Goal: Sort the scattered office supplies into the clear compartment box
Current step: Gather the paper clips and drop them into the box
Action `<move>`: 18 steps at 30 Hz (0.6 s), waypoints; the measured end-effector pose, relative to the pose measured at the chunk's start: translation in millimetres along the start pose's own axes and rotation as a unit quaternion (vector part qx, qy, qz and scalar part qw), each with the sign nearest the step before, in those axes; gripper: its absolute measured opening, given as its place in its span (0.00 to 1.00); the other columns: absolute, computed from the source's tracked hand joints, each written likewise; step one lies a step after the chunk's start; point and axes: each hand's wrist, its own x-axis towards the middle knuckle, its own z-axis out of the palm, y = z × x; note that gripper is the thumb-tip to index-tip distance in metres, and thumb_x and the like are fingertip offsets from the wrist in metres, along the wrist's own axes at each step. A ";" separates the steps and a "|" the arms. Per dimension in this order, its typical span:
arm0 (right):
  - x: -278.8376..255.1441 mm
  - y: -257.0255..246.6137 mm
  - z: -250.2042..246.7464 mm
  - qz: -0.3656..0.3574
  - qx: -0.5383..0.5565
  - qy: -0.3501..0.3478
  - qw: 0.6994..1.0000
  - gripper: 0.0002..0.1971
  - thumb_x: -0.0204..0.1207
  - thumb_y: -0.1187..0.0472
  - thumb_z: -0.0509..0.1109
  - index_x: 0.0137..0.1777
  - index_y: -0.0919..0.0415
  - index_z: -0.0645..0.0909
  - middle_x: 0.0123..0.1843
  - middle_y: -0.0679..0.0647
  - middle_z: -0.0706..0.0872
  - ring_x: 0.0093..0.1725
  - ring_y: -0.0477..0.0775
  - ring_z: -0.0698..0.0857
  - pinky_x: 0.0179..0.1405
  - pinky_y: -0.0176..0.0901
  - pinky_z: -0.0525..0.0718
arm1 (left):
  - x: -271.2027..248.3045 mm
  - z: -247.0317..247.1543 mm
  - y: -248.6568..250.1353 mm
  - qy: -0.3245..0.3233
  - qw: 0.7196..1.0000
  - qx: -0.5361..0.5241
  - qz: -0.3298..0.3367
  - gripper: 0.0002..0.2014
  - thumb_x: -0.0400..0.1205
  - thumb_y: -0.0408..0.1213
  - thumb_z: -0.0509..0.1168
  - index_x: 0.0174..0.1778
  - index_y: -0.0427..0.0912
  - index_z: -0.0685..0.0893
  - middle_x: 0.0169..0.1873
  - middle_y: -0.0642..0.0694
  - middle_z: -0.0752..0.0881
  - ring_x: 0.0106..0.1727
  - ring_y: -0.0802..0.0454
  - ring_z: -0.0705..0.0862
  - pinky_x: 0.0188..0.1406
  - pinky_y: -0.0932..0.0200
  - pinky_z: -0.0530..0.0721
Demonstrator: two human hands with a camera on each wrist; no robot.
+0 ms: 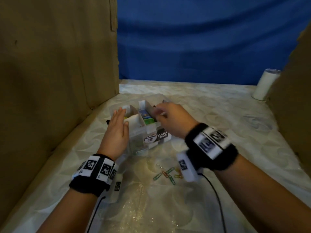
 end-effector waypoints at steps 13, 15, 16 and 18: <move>-92.0 125.3 47.2 0.232 -0.190 -0.258 0.918 0.23 0.80 0.59 0.58 0.74 0.66 0.65 0.76 0.67 0.65 0.74 0.67 0.68 0.74 0.56 0.70 | -63.5 65.0 54.1 -0.342 0.910 0.234 -0.006 0.11 0.85 0.39 0.52 0.62 0.41 0.71 0.61 0.42 0.76 0.60 0.42 0.80 0.57 0.49 0.79; -97.9 110.4 55.7 0.214 -0.160 -0.281 0.922 0.27 0.81 0.61 0.58 0.78 0.66 0.60 0.80 0.68 0.58 0.80 0.68 0.60 0.78 0.58 0.64 | -63.6 69.9 56.3 -0.352 0.909 0.221 -0.024 0.10 0.85 0.37 0.52 0.60 0.41 0.71 0.59 0.41 0.77 0.59 0.41 0.80 0.54 0.52 0.78; -99.0 105.6 55.4 0.195 -0.132 -0.281 0.930 0.24 0.80 0.62 0.58 0.76 0.66 0.63 0.78 0.68 0.62 0.79 0.67 0.63 0.76 0.54 0.68 | -63.0 71.6 58.9 -0.358 0.909 0.213 -0.023 0.10 0.85 0.37 0.52 0.60 0.41 0.72 0.59 0.41 0.78 0.60 0.41 0.80 0.55 0.52 0.77; -98.1 106.1 45.6 0.175 -0.083 -0.246 0.950 0.15 0.80 0.63 0.59 0.65 0.64 0.74 0.67 0.62 0.76 0.70 0.62 0.76 0.62 0.45 0.77 | -59.2 71.2 67.9 -0.375 0.906 0.195 -0.002 0.11 0.84 0.38 0.56 0.60 0.42 0.74 0.59 0.42 0.79 0.60 0.44 0.80 0.57 0.54 0.77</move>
